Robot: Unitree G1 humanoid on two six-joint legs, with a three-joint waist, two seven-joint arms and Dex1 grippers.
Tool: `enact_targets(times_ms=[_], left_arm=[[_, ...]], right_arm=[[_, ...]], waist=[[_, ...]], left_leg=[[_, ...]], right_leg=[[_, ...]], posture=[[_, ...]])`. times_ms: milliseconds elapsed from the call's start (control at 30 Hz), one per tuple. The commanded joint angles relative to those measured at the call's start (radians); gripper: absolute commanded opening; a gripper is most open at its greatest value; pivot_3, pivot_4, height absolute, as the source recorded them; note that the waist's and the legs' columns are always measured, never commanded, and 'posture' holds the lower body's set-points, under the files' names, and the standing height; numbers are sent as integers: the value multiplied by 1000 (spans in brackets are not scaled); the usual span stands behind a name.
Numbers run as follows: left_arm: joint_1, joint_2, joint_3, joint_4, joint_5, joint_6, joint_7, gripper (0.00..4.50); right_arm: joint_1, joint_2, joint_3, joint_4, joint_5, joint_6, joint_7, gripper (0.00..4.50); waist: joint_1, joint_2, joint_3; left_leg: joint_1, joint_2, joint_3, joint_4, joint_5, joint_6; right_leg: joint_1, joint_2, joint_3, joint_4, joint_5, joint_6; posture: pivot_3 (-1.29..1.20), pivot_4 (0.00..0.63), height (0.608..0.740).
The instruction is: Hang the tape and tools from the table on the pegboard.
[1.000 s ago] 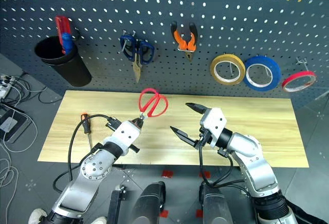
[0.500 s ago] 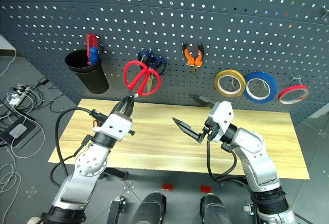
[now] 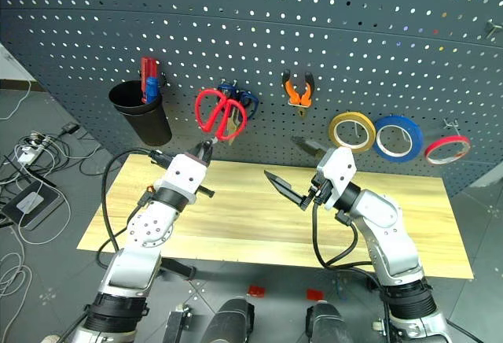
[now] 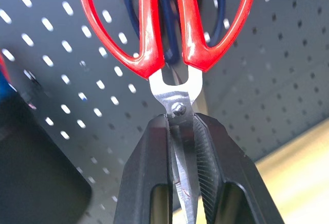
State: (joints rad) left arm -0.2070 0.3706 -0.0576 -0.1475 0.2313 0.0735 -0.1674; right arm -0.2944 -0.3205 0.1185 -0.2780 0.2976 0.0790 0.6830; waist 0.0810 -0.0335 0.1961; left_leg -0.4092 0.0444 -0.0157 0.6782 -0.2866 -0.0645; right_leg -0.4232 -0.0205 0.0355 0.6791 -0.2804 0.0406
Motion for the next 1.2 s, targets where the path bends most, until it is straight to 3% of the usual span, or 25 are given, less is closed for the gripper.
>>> enact_targets(times_ms=[33,133,400,600,867,1200], left_arm=[[-13,-10,5,-20,-12,49,-19,322],[-1,-15,9,-31,-22,75,-34,322],[29,-28,39,-63,-25,133,-14,2707],[139,-71,97,-126,-25,249,37,4405],[251,-78,258,-187,-71,439,58,4490],[94,22,372,-46,-177,523,-5,4490]], right_arm=[[5,0,-21,-53,19,5,-15,4500],[11,-2,-21,-63,21,13,-21,4500],[21,-11,-23,-79,31,36,-14,4500],[29,-40,-3,-87,49,47,39,4500],[-22,-64,105,-96,87,143,155,4500],[-154,37,190,-111,112,365,103,4500]], waist=[[0,0,0],[-1,0,0],[-2,0,0],[-4,1,5],[-7,8,68],[-1,9,168]], left_leg=[[0,0,0,0,0,0],[1,0,0,0,-1,2],[4,0,1,0,-3,6],[7,1,1,0,-5,10],[13,1,-6,1,-6,12],[10,0,-8,2,-6,11]], right_leg=[[0,0,0,0,0,0],[1,0,0,0,0,0],[3,0,2,0,0,0],[4,0,4,0,0,-1],[12,0,2,1,-2,-3],[9,-1,0,2,-2,-3]], posture=[[140,159,740],[139,169,740],[145,207,740],[159,259,740],[209,363,740],[226,466,740]])
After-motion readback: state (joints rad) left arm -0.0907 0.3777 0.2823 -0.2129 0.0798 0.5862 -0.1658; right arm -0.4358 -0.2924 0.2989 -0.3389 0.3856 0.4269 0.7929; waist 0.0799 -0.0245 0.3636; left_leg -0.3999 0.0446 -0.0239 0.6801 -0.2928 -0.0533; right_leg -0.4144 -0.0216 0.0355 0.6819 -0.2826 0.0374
